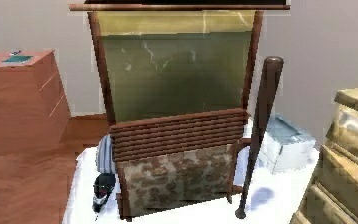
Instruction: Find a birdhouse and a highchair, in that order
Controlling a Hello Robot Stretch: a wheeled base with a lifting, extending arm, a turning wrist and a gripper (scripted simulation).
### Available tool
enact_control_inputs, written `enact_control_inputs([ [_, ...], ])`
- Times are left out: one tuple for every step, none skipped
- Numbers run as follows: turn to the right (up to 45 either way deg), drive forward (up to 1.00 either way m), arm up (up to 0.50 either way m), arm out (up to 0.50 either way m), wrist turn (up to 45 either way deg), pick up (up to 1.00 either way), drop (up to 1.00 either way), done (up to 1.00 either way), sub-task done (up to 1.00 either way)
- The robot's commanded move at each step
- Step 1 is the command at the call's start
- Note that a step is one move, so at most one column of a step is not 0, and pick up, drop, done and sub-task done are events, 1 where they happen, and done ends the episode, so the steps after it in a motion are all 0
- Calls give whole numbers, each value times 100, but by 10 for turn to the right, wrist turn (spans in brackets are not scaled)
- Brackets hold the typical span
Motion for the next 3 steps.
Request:
enact_control_inputs([
  [450, 0, 0, 0, 0, 0, 0, 0, 0],
  [450, 0, 0, 0, 0, 0, 0, 0, 0],
  [450, 0, 0, 0, 0, 0, 0, 0, 0],
])
